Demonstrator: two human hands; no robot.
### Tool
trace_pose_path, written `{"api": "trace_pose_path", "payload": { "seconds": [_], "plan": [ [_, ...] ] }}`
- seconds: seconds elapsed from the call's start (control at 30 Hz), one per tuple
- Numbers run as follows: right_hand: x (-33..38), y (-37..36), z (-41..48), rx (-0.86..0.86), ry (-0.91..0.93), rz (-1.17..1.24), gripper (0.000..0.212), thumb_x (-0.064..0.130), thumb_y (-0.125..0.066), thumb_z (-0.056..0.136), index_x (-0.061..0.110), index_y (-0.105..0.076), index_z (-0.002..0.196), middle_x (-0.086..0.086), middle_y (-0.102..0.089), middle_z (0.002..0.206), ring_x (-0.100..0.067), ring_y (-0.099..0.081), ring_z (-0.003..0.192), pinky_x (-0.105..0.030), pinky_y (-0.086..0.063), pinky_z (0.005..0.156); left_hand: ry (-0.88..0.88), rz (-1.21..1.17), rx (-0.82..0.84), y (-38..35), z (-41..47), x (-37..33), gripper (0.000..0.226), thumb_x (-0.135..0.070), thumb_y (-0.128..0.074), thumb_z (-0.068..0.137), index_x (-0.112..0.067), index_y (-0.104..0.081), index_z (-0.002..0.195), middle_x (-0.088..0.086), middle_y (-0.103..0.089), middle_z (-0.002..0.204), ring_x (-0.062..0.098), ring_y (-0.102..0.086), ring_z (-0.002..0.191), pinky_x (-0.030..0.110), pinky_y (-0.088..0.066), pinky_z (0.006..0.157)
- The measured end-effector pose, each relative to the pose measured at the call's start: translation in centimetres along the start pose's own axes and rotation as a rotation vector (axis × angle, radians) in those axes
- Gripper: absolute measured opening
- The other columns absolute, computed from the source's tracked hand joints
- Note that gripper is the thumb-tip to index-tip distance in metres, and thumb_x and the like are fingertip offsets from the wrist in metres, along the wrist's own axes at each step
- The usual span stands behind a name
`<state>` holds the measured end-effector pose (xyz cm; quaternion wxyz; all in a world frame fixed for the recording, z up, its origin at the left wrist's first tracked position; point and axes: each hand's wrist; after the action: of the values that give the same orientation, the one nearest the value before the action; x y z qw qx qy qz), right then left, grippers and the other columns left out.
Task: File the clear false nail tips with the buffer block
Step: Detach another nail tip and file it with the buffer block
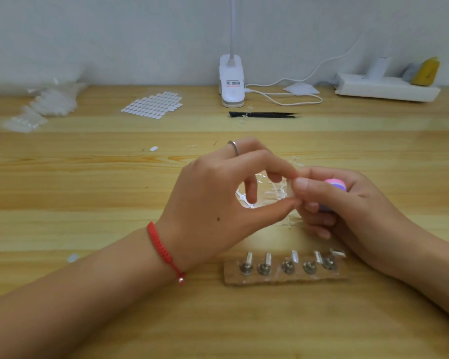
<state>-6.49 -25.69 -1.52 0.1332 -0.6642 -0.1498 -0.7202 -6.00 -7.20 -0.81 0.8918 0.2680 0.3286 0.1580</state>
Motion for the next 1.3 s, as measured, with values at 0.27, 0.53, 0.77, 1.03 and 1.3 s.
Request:
{"api": "trace_pose_path", "payload": {
  "seconds": [0.27,0.53,0.77,1.03,1.3],
  "plan": [
    [0.2,0.1,-0.2,0.015,-0.021,0.04,0.014,0.037,-0.066,0.071,0.023,-0.068,0.066,0.008,-0.043,0.056,-0.008,-0.032,0.046,-0.017,-0.036,0.042,-0.033,-0.035,0.044,0.3,0.2,-0.1,0.019,-0.029,-0.079,0.075,-0.017,-0.072,0.089,-0.009,-0.064,0.092,0.008,-0.058,0.054,0.022,-0.041,0.052],
    [0.1,0.3,0.1,-0.03,-0.037,0.162,0.02,0.018,-0.053,0.076,0.019,-0.063,0.059,0.0,-0.04,0.056,-0.012,-0.026,0.048,-0.02,-0.032,0.039,-0.016,-0.049,0.254,4.1,-0.8,0.3,0.02,-0.032,-0.083,0.068,-0.025,-0.07,0.083,-0.016,-0.065,0.083,0.008,-0.06,0.055,0.019,-0.041,0.056],
    [-0.3,0.5,0.2,-0.025,-0.033,0.165,0.018,0.016,-0.052,0.074,0.017,-0.06,0.058,0.002,-0.04,0.053,-0.009,-0.028,0.045,-0.019,-0.031,0.038,0.024,-0.079,0.437,4.6,-2.6,-0.3,0.021,-0.034,-0.081,0.064,-0.028,-0.068,0.08,-0.014,-0.063,0.077,0.011,-0.061,0.071,0.022,-0.044,0.061],
    [-1.5,1.4,0.7,0.013,-0.015,0.185,0.01,0.024,-0.06,0.066,0.016,-0.059,0.06,0.004,-0.043,0.053,-0.008,-0.03,0.043,-0.017,-0.034,0.038,0.045,-0.008,0.399,4.4,-3.2,-1.1,0.02,-0.039,-0.075,0.065,-0.031,-0.064,0.079,-0.017,-0.059,0.078,0.008,-0.059,0.074,0.026,-0.046,0.064],
    [-1.5,1.4,0.7,0.012,0.0,0.164,0.012,0.025,-0.058,0.067,0.015,-0.057,0.06,0.003,-0.041,0.053,-0.009,-0.028,0.044,-0.017,-0.034,0.039,0.055,0.051,0.387,4.1,-3.2,-1.1,0.021,-0.041,-0.073,0.065,-0.03,-0.063,0.08,-0.014,-0.057,0.078,0.006,-0.057,0.074,0.032,-0.047,0.063]
  ]
}}
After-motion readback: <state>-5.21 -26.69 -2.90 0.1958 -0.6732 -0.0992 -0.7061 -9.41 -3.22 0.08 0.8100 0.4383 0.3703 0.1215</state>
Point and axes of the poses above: each hand's wrist, its own z-axis towards the middle knuckle, its own y-axis out of the back of the hand, x = y × z
